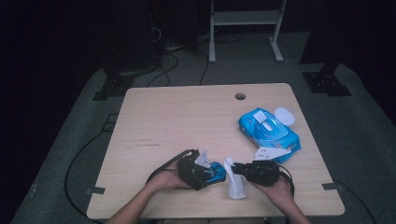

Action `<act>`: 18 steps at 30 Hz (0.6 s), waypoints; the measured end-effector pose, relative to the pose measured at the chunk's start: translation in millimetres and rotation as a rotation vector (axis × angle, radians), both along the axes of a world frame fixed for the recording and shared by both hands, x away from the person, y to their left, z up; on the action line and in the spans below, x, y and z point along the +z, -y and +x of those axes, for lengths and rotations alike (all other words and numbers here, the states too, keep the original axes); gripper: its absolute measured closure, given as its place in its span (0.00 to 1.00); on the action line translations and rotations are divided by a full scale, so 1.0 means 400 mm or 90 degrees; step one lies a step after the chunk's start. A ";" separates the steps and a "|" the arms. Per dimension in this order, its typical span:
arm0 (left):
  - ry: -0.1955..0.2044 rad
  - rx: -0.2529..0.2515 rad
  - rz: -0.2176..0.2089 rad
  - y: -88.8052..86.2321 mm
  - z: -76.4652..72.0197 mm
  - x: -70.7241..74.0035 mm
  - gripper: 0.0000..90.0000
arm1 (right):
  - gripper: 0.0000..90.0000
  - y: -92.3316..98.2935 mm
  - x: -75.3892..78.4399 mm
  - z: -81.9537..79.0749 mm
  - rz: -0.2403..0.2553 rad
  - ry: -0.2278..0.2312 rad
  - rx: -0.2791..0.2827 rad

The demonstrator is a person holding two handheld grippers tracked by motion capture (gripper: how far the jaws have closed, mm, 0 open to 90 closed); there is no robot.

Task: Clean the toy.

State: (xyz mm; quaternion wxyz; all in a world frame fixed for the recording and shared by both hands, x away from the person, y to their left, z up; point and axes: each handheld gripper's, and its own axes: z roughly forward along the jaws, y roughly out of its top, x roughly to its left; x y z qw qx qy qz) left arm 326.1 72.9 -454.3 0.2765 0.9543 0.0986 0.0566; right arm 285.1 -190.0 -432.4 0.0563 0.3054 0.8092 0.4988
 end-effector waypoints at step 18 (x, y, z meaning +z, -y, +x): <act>0.045 0.066 -0.011 0.006 0.135 0.073 0.31 | 0.92 0.036 0.001 0.020 0.006 -0.001 -0.037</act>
